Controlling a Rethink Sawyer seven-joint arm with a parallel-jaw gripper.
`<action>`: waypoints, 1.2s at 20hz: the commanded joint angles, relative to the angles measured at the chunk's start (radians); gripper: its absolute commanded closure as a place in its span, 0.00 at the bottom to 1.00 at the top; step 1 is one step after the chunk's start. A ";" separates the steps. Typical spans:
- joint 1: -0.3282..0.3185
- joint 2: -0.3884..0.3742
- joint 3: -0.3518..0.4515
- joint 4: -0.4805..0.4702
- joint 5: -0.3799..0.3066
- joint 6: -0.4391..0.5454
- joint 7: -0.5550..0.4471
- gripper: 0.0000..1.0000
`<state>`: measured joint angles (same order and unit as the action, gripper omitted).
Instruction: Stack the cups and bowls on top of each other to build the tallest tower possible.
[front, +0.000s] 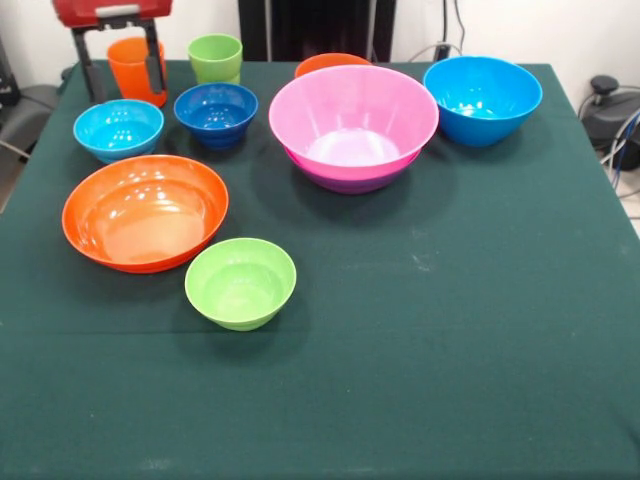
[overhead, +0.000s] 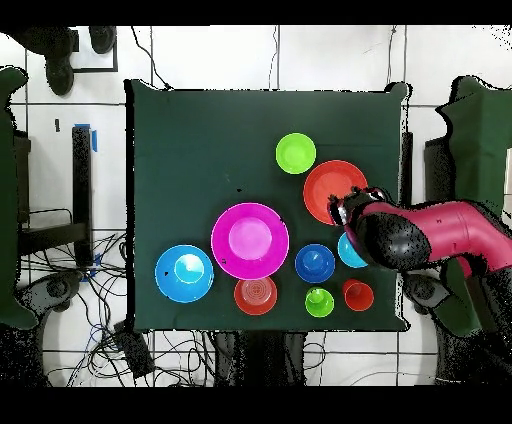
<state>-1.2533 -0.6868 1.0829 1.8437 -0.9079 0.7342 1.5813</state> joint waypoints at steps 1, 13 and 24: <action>0.057 0.098 -0.146 0.055 -0.024 -0.028 -0.013 0.00; 0.055 0.161 -0.176 0.046 0.035 -0.040 -0.035 0.00; 0.061 0.127 -0.179 0.055 0.036 -0.062 -0.017 0.00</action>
<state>-1.2482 -0.5676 0.9771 1.8627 -0.8549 0.7147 1.5813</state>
